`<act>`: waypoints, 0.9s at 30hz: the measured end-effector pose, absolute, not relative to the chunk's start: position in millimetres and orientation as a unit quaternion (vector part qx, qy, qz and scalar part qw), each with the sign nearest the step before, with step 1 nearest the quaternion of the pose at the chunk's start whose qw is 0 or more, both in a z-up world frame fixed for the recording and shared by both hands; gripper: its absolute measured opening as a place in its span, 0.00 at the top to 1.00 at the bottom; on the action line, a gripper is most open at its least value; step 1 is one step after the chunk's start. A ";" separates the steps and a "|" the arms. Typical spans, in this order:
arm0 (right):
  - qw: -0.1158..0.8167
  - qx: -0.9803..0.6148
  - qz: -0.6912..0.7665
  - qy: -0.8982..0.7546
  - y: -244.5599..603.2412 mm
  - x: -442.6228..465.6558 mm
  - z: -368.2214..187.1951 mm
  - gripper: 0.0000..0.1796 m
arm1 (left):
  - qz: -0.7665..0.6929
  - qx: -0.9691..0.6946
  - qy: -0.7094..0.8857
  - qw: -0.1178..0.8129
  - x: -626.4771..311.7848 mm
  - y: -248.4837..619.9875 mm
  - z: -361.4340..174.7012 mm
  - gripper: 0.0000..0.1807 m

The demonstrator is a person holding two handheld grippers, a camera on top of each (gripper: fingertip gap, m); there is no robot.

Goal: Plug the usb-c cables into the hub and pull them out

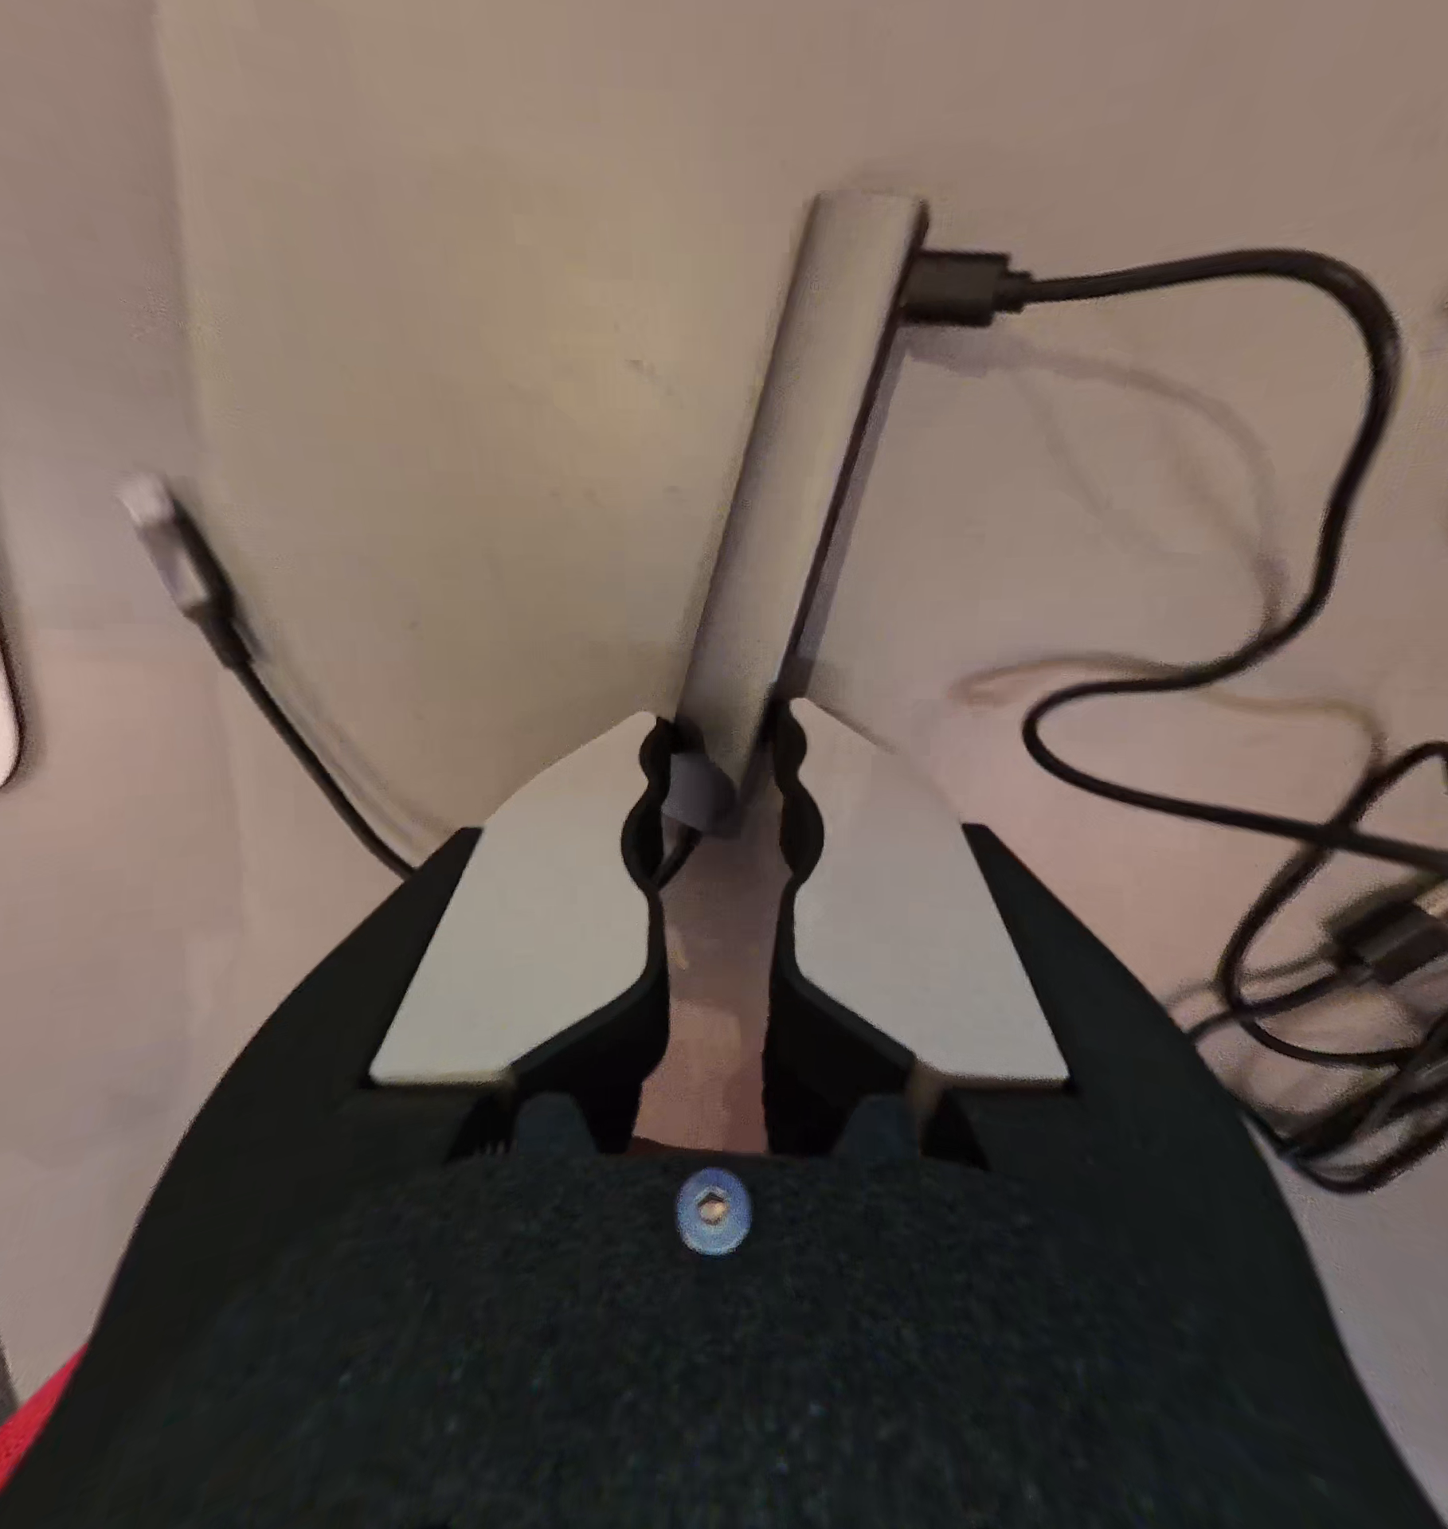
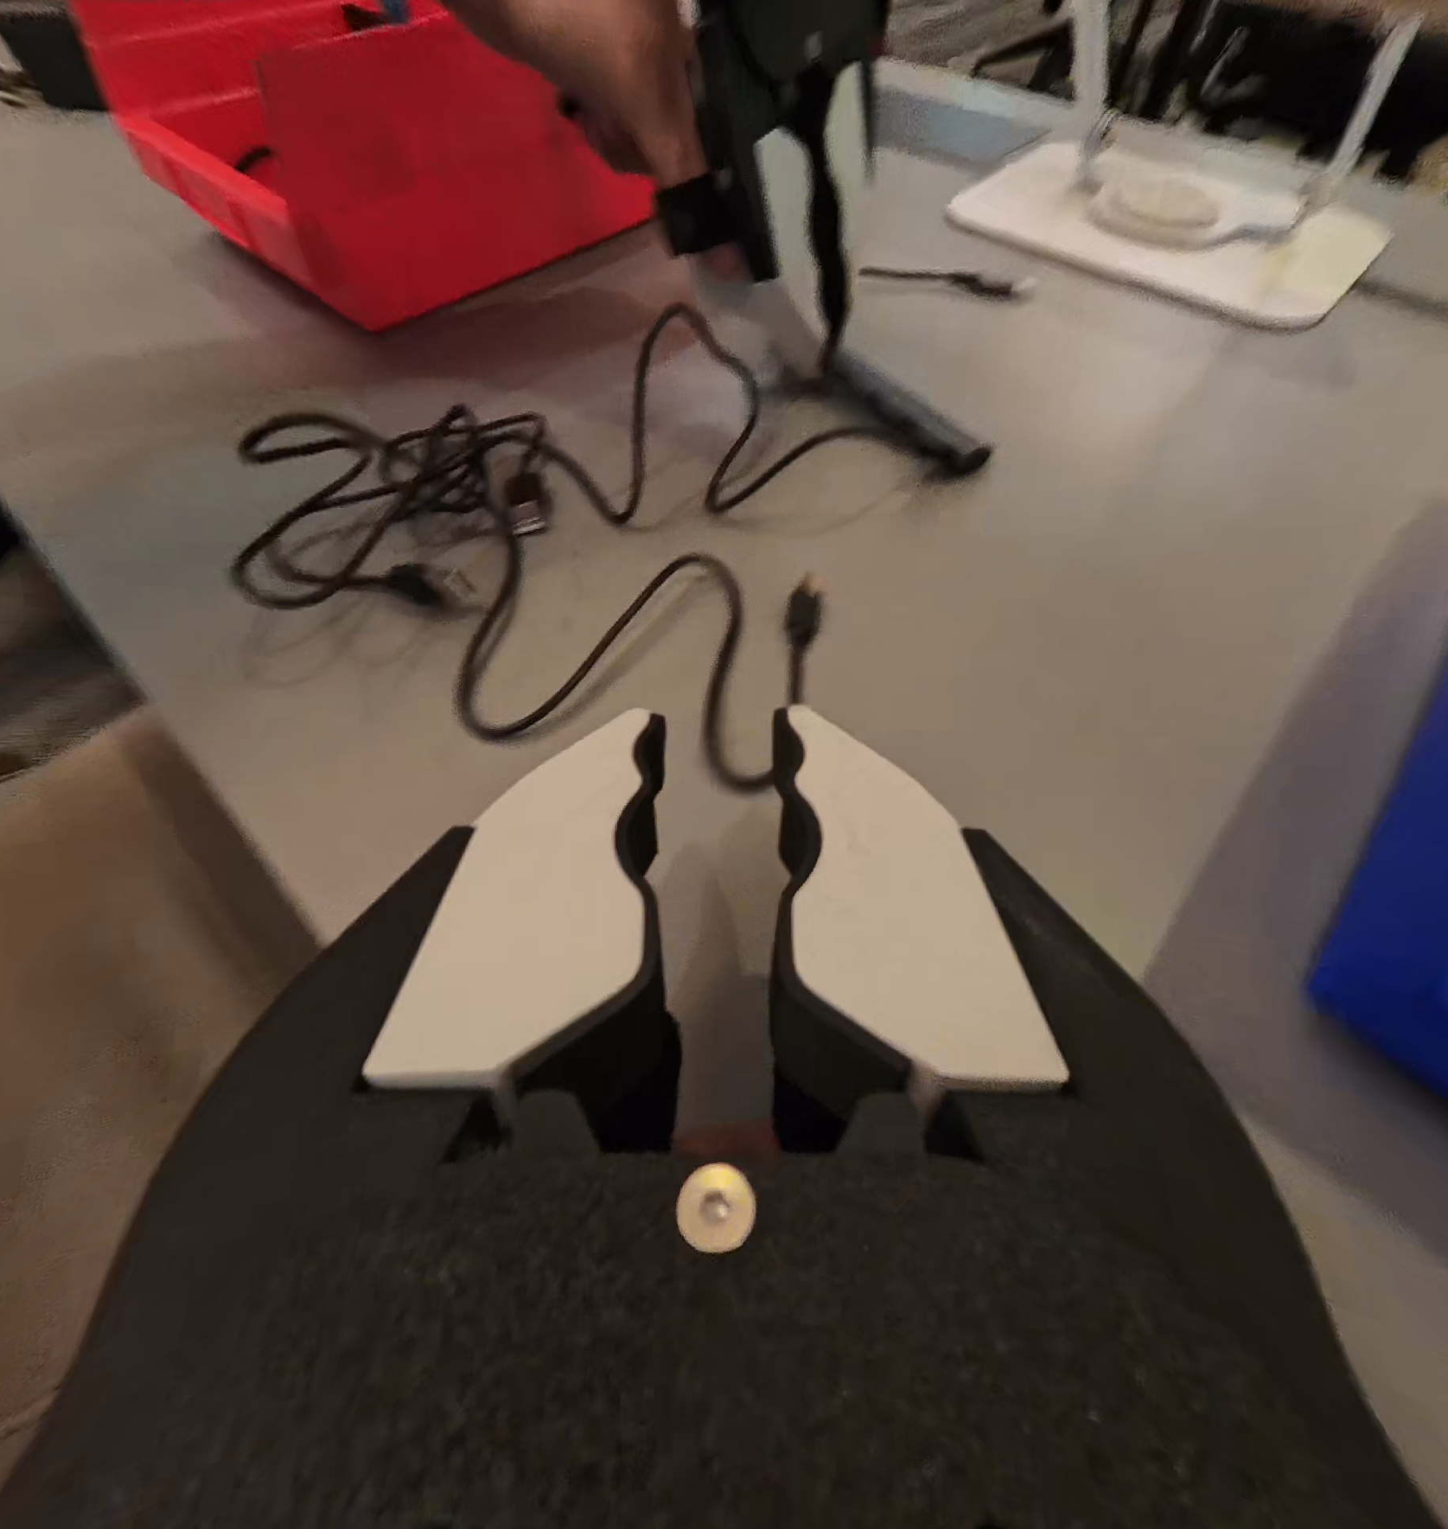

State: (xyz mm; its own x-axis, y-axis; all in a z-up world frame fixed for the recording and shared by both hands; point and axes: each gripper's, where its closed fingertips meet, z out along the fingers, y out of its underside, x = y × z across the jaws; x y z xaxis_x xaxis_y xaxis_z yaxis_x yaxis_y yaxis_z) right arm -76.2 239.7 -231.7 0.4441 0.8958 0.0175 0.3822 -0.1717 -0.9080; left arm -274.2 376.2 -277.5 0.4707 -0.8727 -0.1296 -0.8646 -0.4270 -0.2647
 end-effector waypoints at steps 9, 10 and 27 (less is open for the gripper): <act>0.548 -0.590 0.184 -0.564 322.9 -185.3 -176.4 0.82 | -0.003 -0.859 0.488 0.157 -268.0 332.2 -197.8 0.95; 0.515 -0.598 0.199 -0.581 323.4 -199.7 -185.7 0.81 | 0.005 -0.859 0.487 0.156 -268.0 329.3 -195.7 0.95; 0.495 -0.487 0.255 -0.673 297.2 -244.4 -223.6 0.92 | 0.014 -0.749 0.574 0.330 -219.9 284.6 -184.2 0.96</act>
State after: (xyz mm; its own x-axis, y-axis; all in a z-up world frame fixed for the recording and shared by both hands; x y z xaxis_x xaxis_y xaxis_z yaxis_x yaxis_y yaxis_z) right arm -244.4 297.2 -223.6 -0.0357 0.9081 0.4173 0.4035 0.3951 -0.8253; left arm -219.9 284.6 -184.2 0.3409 -0.8508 -0.3999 -0.8692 -0.1231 -0.4789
